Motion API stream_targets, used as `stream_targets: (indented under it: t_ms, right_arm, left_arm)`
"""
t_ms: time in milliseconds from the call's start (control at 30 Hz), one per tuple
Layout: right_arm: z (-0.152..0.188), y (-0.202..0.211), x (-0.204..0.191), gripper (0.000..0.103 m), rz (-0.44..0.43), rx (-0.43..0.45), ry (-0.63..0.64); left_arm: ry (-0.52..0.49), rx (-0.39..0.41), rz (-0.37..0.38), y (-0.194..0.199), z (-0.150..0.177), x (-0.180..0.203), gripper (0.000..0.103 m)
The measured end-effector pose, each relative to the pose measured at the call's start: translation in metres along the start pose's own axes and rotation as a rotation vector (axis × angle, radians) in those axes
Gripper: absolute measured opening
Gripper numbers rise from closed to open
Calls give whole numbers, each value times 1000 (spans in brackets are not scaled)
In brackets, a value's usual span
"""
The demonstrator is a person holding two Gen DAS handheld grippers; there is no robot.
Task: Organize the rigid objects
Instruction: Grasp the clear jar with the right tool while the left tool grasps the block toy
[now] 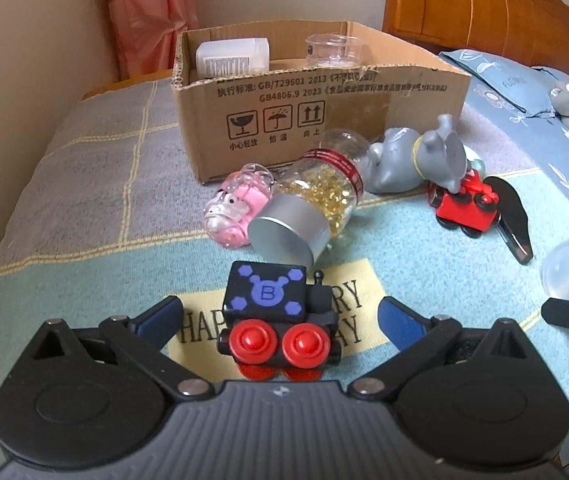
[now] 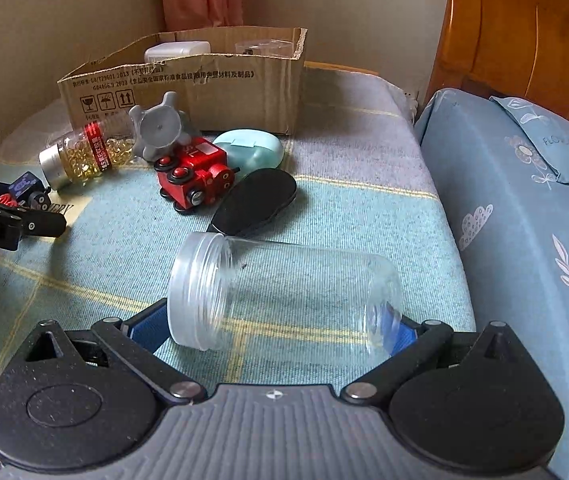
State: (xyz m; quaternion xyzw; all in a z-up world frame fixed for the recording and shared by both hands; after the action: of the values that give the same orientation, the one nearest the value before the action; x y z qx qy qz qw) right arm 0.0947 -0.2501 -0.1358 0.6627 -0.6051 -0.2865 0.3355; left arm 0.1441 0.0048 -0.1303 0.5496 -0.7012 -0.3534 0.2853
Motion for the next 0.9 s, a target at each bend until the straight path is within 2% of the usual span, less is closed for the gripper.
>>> stream_targets:
  t_ms: [200,433,567,900]
  right_arm:
    - [0,-1,0,103,1,-3,-3]
    - [-2,3,-1,103,4,-15,-17]
    - [-6,9,-2,103,6,1,-19]
    - [-10,14,-6,103,40,-32,-28]
  left_arm:
    - [-2,-4,0,1,-2,1,102]
    - [-60,20,-5,6,-2,5,97]
    - [-76,12,15,6,-4,6,84]
    - [-97,7,33,7,-6,5,77]
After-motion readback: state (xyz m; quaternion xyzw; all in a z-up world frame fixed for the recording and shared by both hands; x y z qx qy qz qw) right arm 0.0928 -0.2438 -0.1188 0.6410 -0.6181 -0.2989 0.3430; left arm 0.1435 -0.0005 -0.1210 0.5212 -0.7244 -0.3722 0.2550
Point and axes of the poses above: each gripper's, at about its wrist camera, not at the fingertips, and y roughly against the way its jaws point, x to its right, z to its underside, the point moved 2 cm from there along -y, roughly the way its jaws point, and after that the axes turned 4 degrees about -x, right-handed, at the moved point
